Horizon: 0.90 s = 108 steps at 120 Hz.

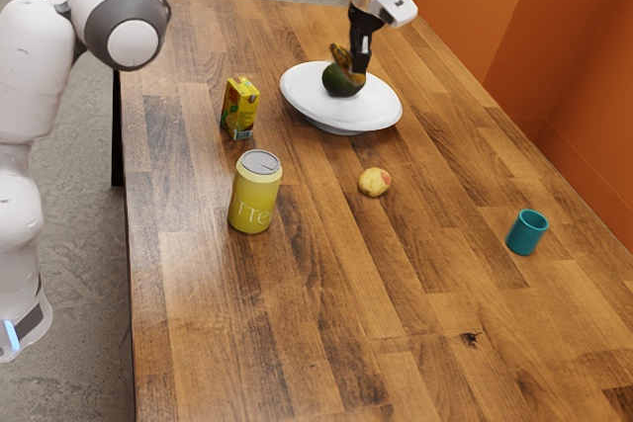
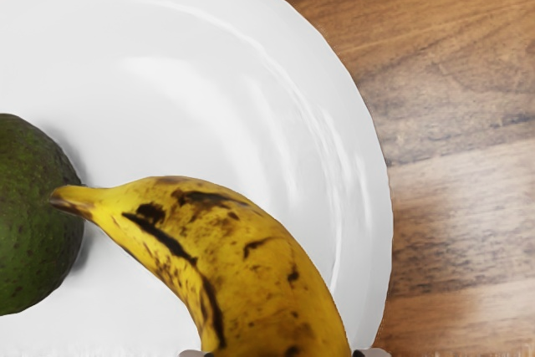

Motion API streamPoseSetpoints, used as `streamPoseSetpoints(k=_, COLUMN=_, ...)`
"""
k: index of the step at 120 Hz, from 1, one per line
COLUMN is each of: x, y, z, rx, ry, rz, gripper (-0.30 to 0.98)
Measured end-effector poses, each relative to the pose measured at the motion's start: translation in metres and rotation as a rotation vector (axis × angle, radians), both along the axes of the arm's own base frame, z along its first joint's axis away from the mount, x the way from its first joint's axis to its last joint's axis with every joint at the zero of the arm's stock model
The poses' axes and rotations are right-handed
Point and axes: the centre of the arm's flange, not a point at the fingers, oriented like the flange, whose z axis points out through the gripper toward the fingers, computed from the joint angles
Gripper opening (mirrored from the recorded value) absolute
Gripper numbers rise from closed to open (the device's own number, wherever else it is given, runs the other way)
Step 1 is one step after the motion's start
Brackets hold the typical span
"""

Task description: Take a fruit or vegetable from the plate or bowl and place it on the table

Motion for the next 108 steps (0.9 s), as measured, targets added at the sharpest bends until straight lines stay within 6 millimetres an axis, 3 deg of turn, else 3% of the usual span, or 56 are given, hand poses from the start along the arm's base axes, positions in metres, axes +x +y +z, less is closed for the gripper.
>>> streamPoseSetpoints(k=19, x=-0.006, y=-0.044, z=0.028, rx=-0.016, ry=-0.009, rz=-0.023, gripper=0.13)
streamPoseSetpoints(k=73, x=0.009, y=-0.169, z=0.041, rx=-0.08, ry=-0.034, rz=-0.145, gripper=0.12)
streamPoseSetpoints(k=87, x=0.018, y=-0.179, z=0.037, rx=-0.106, ry=-0.07, rz=-0.141, gripper=0.12)
streamPoseSetpoints(k=108, x=0.036, y=-0.178, z=0.019, rx=-0.138, ry=-0.111, rz=-0.116, gripper=0.12)
